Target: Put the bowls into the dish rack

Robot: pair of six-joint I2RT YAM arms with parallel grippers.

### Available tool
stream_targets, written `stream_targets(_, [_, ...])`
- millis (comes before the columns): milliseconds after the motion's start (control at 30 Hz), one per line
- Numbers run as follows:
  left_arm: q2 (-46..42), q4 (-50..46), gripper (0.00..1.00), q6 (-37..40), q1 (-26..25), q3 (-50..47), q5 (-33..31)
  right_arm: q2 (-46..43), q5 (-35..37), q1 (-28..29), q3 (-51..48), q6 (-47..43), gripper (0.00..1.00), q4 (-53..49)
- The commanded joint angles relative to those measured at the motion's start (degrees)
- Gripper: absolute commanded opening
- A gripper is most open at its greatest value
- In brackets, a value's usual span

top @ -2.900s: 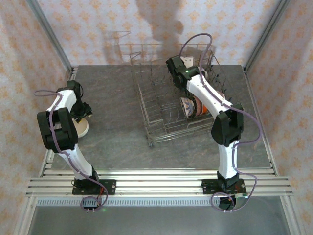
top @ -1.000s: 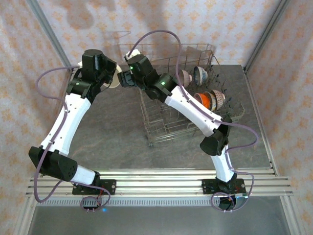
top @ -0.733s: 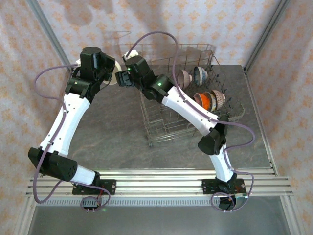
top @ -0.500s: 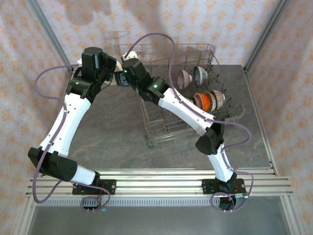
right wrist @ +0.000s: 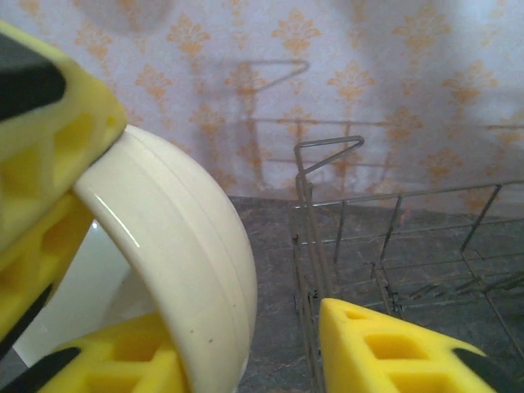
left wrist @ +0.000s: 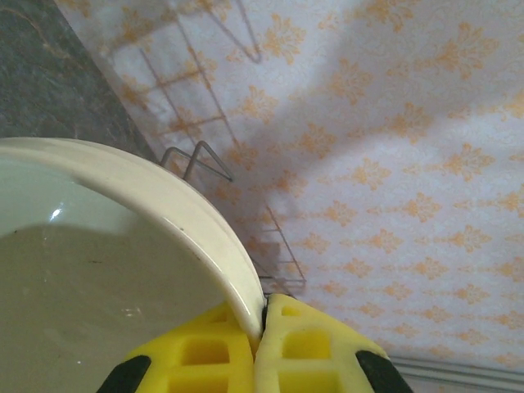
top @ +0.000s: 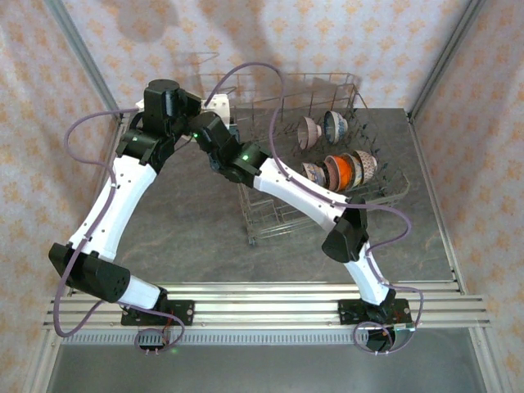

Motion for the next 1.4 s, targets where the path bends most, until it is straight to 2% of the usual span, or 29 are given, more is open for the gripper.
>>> stream_targets(0, [-0.39,3.26,0.00,0.06,-0.26,1.73,-1.52,1.43,10.42,-0.88,2.92,2.52,0.30,-1.47])
stream_targets(133, [0.07,3.42,0.00,0.13,-0.48,2.02,0.02,1.41,11.57,-0.87,2.62,2.29,0.12,-0.53])
stream_targets(300, [2.46,1.52,0.00,2.81,-0.48,5.41,4.28,1.58,14.01,-1.04,3.02,2.34,0.00,-0.33])
stream_targets(367, [2.92,1.52,0.01,3.33,-0.45,5.84,6.02,1.14,14.60,-1.54,2.66,3.06,0.00,-0.67])
stream_targets(433, [3.17,2.41,0.06,4.01,-0.47,5.87,7.30,0.73,14.61,-2.38,2.44,4.41,0.00,-1.75])
stream_targets(667, [5.44,1.51,0.39,7.04,-0.48,10.78,11.06,-1.76,13.93,-4.99,-0.59,7.46,0.00,-3.95])
stream_targets(767, [5.55,3.04,0.47,7.34,-0.45,10.85,12.35,-2.47,14.72,-5.85,-1.41,7.05,0.00,-4.39])
stream_targets(1033, [5.21,1.44,0.55,11.92,1.01,12.92,13.10,-5.09,17.23,-10.13,-2.67,7.32,0.00,-8.56])
stream_targets(1167, [4.37,-2.34,0.56,17.62,3.55,13.57,13.24,-4.29,20.45,-13.65,-0.11,10.67,0.00,-16.43])
stream_targets(1367, [1.18,-5.01,0.56,23.57,7.52,4.53,14.25,-3.01,23.26,-17.93,2.07,14.83,0.00,-25.03])
